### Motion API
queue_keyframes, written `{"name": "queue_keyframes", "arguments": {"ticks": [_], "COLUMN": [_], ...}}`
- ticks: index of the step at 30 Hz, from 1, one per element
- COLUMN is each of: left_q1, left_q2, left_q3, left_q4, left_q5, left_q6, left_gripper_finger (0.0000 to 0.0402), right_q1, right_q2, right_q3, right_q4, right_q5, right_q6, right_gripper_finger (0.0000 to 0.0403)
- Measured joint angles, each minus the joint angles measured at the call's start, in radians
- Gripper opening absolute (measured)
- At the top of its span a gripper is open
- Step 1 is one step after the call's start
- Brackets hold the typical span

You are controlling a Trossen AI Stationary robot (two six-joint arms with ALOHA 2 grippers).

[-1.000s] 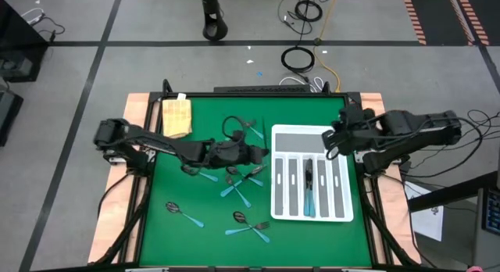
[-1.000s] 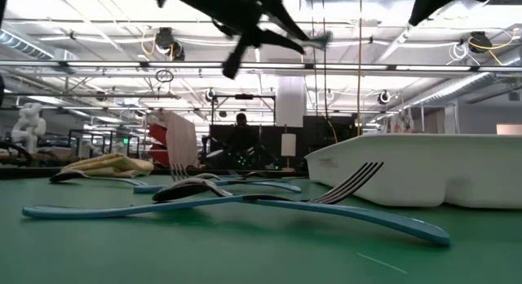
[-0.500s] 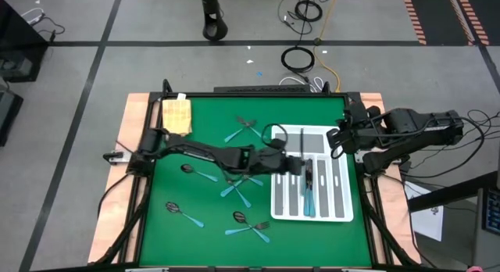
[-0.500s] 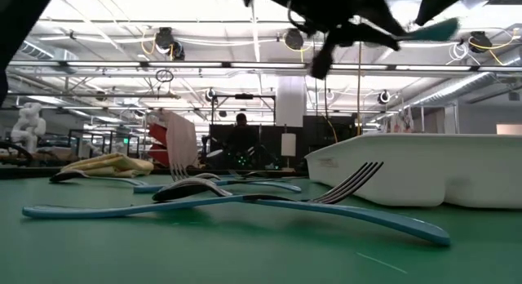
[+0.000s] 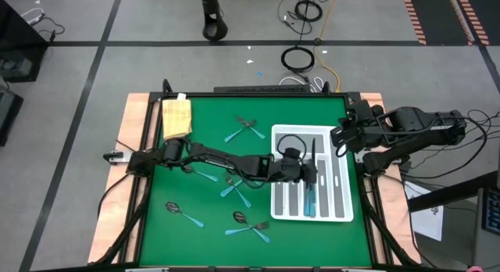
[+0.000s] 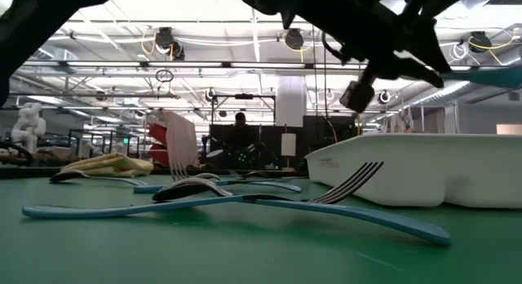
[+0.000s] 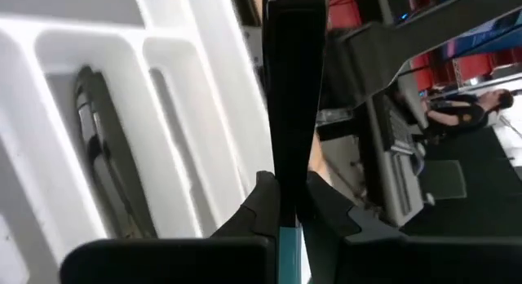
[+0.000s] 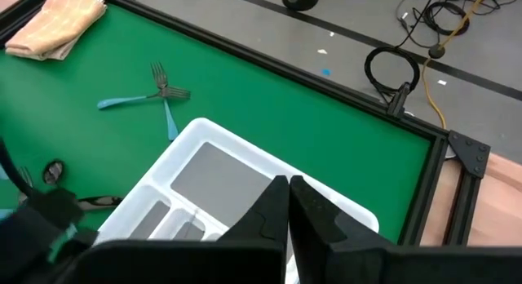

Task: Sort silverware
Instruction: Put the left blue knife into the tray

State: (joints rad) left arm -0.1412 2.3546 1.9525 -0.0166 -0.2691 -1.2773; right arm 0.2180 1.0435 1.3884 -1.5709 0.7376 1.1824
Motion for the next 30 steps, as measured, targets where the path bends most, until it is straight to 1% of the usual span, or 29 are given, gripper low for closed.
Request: {"name": "queue_keyframes", "arguments": {"ticks": [6,9,14,20,27,30], "left_q1": [-0.011,-0.017,-0.032,-0.031,-0.037,-0.036], "left_q2": [0.019,0.018,0.029,0.065,0.091,0.1], "left_q3": [0.008,0.008,0.009,0.007,0.009,0.008], "left_q4": [-0.041,-0.07,-0.063,-0.063,-0.042,-0.053], "left_q5": [-0.013,-0.038,-0.057,-0.019,-0.019,0.0], "left_q6": [-0.023,-0.02,-0.027,-0.06,-0.083,-0.104], "left_gripper_finger": [0.0028,0.0028,0.0028,0.0028,0.0028,0.0028], "right_q1": [0.0,0.0,0.0,0.0,0.0,0.0], "right_q2": [0.0,0.0,0.0,0.0,0.0,0.0], "right_q3": [0.0,0.0,0.0,0.0,-0.001,-0.001], "right_q4": [0.0,0.0,0.0,0.0,0.0,0.0], "right_q5": [0.0,-0.001,0.007,0.024,0.023,0.023], "right_q6": [-0.013,-0.017,-0.02,-0.023,-0.035,-0.042], "right_gripper_finger": [0.0,0.0,0.0,0.0,0.0,0.0]}}
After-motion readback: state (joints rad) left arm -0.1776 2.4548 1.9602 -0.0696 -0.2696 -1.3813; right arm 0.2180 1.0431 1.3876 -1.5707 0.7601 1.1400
